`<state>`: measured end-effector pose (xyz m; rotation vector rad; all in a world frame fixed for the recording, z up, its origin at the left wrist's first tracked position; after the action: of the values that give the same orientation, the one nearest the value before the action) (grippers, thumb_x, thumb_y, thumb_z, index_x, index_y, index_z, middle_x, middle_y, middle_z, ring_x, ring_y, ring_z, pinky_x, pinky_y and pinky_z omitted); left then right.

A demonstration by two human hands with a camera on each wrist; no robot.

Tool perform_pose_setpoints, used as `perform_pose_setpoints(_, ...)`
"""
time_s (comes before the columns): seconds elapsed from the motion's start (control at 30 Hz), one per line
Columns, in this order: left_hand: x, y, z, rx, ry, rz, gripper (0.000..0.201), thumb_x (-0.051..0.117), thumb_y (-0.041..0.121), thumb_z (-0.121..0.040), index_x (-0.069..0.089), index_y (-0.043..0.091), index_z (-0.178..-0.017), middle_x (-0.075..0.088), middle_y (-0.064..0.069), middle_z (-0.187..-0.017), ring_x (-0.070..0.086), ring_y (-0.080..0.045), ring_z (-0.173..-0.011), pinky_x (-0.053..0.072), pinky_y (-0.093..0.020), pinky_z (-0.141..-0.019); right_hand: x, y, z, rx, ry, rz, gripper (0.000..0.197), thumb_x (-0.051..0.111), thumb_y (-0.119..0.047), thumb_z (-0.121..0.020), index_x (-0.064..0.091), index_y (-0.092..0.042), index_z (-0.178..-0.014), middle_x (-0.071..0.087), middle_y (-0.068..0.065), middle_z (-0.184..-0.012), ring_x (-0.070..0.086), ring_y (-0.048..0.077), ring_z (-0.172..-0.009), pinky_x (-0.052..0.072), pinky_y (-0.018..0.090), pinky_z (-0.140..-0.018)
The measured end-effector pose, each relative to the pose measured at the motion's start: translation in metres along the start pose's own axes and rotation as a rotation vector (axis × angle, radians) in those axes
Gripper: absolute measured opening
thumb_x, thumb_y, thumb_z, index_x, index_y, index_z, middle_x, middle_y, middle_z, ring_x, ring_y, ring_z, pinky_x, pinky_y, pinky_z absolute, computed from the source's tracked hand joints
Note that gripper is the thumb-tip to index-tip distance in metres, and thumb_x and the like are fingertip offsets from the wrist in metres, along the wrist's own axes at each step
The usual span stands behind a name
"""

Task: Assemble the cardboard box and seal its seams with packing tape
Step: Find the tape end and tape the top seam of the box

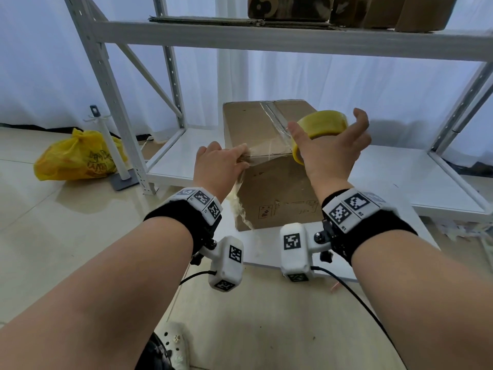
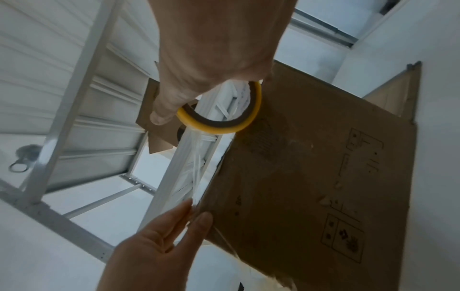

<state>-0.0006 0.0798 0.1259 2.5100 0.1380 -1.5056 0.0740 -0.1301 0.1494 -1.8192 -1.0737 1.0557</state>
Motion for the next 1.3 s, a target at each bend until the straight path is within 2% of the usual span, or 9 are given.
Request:
perform_pose_setpoints(0.13, -0.001, 0.002, 0.0, 0.018, -0.006, -0.021, 0.039, 0.044, 0.041, -0.097, 0.049, 0.03, -0.134, 0.068, -0.002, -0.107, 0.049, -0.024, -0.106, 0.03, -0.035, -0.09, 0.004, -0.001, -0.006, 0.06, -0.12, 0.02, 0.112, 0.08, -0.055, -0.063, 0.006, -0.032, -0.144, 0.023, 0.017, -0.14, 0.035, 0.036, -0.128, 0.034, 0.045, -0.107)
perform_pose_setpoints(0.37, -0.002, 0.003, 0.004, 0.049, -0.033, -0.115, 0.036, 0.041, 0.038, -0.099, 0.045, 0.025, -0.133, 0.07, -0.006, -0.102, 0.058, -0.03, -0.097, 0.034, -0.037, -0.091, 0.013, -0.054, -0.015, -0.407, -0.154, 0.318, 0.096, 0.081, -0.041, -0.063, 0.024, -0.021, -0.138, 0.025, 0.012, -0.136, 0.032, 0.032, -0.124, 0.035, 0.039, -0.096)
perform_pose_setpoints(0.5, 0.002, 0.005, 0.006, 0.106, -0.03, -0.187, 0.033, 0.032, 0.039, -0.102, 0.042, 0.03, -0.133, 0.063, 0.008, -0.124, 0.061, -0.027, -0.096, 0.035, -0.037, -0.091, 0.016, -0.045, -0.025, -0.502, -0.158, 0.553, 0.096, 0.08, -0.044, -0.061, 0.019, -0.028, -0.133, 0.022, 0.013, -0.139, 0.03, 0.035, -0.124, 0.038, 0.044, -0.099)
perform_pose_setpoints(0.7, 0.006, 0.011, 0.005, 0.128, -0.028, -0.234, 0.037, 0.03, 0.038, -0.103, 0.041, 0.028, -0.137, 0.051, 0.011, -0.138, 0.051, -0.025, -0.107, 0.034, -0.037, -0.093, 0.013, -0.01, -0.032, -0.35, -0.166, 0.498, 0.122, 0.079, -0.055, -0.062, -0.002, -0.03, -0.15, 0.012, 0.022, -0.149, 0.021, 0.038, -0.137, 0.024, 0.05, -0.112)
perform_pose_setpoints(0.87, 0.005, 0.016, 0.004, 0.158, -0.021, -0.22, 0.04, 0.033, 0.034, -0.102, 0.044, 0.021, -0.139, 0.048, 0.004, -0.141, 0.04, -0.024, -0.121, 0.028, -0.036, -0.099, 0.016, 0.029, -0.03, -0.162, -0.208, 0.378, 0.137, 0.071, -0.074, -0.057, -0.009, -0.016, -0.151, 0.035, 0.019, -0.146, 0.034, 0.036, -0.135, 0.022, 0.051, -0.114)
perform_pose_setpoints(0.97, 0.006, 0.02, -0.001, 0.163, -0.041, -0.1, 0.039, 0.038, 0.027, -0.101, 0.048, 0.014, -0.136, 0.049, 0.0, -0.14, 0.04, -0.021, -0.13, 0.028, -0.034, -0.107, 0.02, 0.035, -0.032, -0.158, -0.218, 0.374, 0.134, 0.07, -0.072, -0.059, -0.002, -0.008, -0.151, 0.031, 0.016, -0.15, 0.03, 0.033, -0.138, 0.023, 0.049, -0.115)
perform_pose_setpoints(1.07, 0.005, 0.022, -0.004, 0.174, -0.055, -0.045, 0.039, 0.04, 0.024, -0.1, 0.048, 0.015, -0.136, 0.05, -0.002, -0.139, 0.049, -0.022, -0.124, 0.036, -0.035, -0.103, 0.018, 0.031, -0.033, -0.191, -0.199, 0.403, 0.133, 0.071, -0.072, -0.058, -0.01, -0.022, -0.151, 0.034, 0.017, -0.14, 0.042, 0.036, -0.127, 0.033, 0.05, -0.108)
perform_pose_setpoints(1.2, 0.007, 0.03, -0.002, 0.238, -0.031, -0.191, 0.044, 0.039, 0.025, -0.097, 0.041, 0.024, -0.142, 0.049, 0.003, -0.142, 0.049, -0.024, -0.122, 0.028, -0.038, -0.103, 0.017, 0.016, -0.033, -0.28, -0.184, 0.41, 0.13, 0.07, -0.069, -0.058, -0.017, -0.034, -0.148, 0.017, 0.018, -0.149, 0.037, 0.037, -0.133, 0.034, 0.057, -0.105)
perform_pose_setpoints(1.3, 0.008, 0.027, -0.003, 0.179, -0.035, -0.137, 0.045, 0.039, 0.025, -0.095, 0.042, 0.027, -0.141, 0.046, 0.007, -0.144, 0.042, -0.022, -0.126, 0.023, -0.038, -0.105, 0.021, 0.001, -0.036, -0.364, -0.192, 0.434, 0.123, 0.068, -0.06, -0.062, -0.013, -0.031, -0.149, 0.023, 0.017, -0.148, 0.028, 0.031, -0.137, 0.031, 0.059, -0.105)
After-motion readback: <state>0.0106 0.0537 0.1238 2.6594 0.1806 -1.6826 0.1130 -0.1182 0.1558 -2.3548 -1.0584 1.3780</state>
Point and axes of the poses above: each hand's wrist, its own z-axis away from the middle knuckle, its own x-axis out of the palm, y = z × x, the point moved 9 cm from there along -z, towards the middle knuckle
